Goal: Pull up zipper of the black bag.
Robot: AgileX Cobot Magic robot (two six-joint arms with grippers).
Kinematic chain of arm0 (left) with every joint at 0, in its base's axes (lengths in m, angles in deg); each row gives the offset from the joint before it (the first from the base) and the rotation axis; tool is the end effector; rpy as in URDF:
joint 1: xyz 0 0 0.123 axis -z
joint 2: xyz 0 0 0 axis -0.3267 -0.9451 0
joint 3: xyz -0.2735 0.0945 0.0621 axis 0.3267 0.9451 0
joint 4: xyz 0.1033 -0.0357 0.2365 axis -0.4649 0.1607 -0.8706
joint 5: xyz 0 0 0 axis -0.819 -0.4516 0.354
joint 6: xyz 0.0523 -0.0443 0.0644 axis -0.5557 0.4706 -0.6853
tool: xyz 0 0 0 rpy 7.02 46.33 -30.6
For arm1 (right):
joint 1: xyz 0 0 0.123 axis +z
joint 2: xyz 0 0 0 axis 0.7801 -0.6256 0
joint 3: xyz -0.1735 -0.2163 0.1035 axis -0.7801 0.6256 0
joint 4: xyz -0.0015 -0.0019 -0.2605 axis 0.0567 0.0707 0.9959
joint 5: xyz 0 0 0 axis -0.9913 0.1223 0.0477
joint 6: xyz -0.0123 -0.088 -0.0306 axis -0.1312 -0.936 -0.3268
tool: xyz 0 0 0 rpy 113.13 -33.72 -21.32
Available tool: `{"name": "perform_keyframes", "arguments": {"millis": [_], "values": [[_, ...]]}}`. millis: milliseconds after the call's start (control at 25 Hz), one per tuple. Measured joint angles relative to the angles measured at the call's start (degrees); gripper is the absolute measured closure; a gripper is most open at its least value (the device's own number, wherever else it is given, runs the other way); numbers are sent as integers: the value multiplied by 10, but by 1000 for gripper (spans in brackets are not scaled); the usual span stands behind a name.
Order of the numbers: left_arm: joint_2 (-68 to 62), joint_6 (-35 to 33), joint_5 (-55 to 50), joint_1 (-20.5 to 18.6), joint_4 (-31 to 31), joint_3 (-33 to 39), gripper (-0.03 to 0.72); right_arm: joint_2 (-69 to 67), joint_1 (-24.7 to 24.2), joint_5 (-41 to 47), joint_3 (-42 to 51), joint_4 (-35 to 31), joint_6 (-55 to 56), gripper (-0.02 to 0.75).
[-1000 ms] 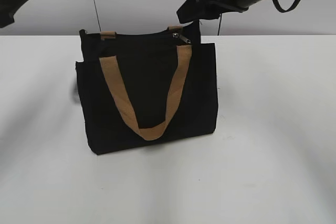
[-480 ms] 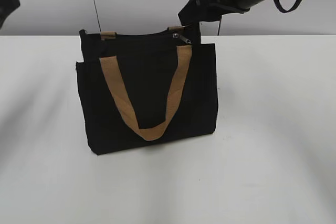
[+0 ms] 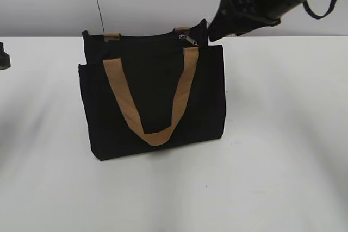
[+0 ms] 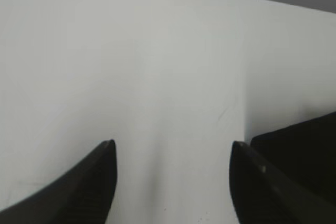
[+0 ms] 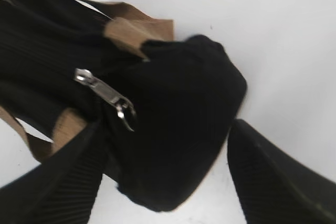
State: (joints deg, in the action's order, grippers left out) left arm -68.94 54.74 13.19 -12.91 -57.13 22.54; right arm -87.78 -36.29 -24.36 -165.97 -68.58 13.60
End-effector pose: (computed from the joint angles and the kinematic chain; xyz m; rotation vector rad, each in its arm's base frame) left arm 0.2593 -0.0253 0.2407 -0.0512 2.2536 -0.1014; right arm 0.3756 0.1396 0.2797 -0.6714 2.3766 0.5621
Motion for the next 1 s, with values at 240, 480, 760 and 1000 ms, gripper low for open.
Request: {"name": "perform_keyframes", "arguments": {"millis": [240, 480, 760, 1000], "values": [[0, -1, -132, 2, 6, -67, 181, 23, -75, 53, 0, 68, 81, 204], [-21, -125, -245, 2, 123, -131, 181, 32, -171, 128, 0, 122, 136, 232], [-112, -176, -419, 2, 180, -230, 181, 32, -252, 236, 0, 178, 154, 233], [-120, -178, -453, 2, 186, -267, 181, 36, -287, 271, 1, 186, 192, 233]]}}
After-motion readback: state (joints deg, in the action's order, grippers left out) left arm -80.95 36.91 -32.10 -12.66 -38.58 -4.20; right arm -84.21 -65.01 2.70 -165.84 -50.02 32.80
